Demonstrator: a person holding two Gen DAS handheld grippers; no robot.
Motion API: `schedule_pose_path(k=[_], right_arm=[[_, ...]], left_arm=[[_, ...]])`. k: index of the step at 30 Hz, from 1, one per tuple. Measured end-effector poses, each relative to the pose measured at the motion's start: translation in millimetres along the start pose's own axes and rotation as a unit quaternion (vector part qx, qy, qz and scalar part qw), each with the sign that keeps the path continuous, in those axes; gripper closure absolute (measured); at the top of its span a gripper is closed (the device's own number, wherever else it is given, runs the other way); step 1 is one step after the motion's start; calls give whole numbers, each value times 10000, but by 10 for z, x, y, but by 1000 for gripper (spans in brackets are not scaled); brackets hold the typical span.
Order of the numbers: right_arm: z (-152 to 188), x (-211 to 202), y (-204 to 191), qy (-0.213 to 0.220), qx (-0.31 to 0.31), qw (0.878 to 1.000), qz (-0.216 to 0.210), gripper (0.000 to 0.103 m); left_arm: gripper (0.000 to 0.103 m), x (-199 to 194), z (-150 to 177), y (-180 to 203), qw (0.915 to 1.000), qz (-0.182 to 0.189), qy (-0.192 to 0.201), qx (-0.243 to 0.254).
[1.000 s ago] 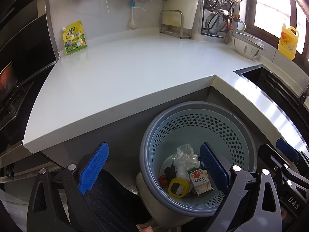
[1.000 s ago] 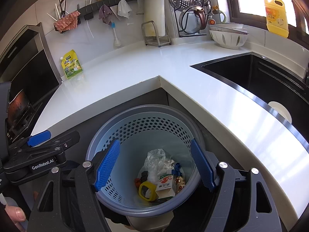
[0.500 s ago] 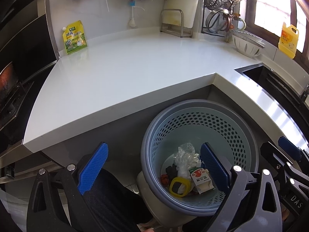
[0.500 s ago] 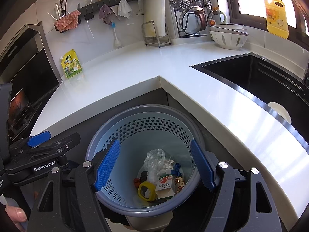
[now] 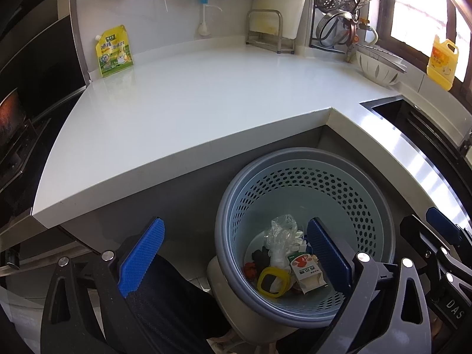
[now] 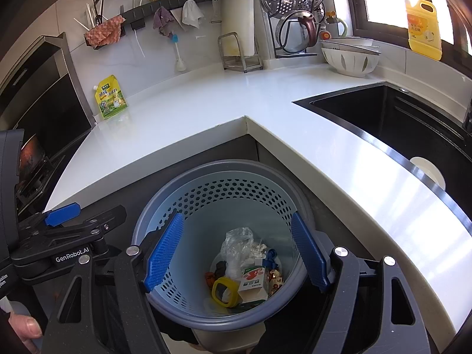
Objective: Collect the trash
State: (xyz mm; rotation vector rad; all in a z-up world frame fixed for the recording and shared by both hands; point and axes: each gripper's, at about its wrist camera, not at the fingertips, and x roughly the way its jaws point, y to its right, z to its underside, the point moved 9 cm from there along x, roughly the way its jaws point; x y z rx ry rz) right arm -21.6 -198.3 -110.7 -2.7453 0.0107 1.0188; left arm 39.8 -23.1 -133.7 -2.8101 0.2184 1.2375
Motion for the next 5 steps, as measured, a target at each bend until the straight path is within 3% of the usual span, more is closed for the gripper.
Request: schedule_pose_path(k=[5], right_arm=[[-1,9,-3,-4,-8,10000,-6,31]], left_arm=[[7,-2,0,1,10000,-51,10,19]])
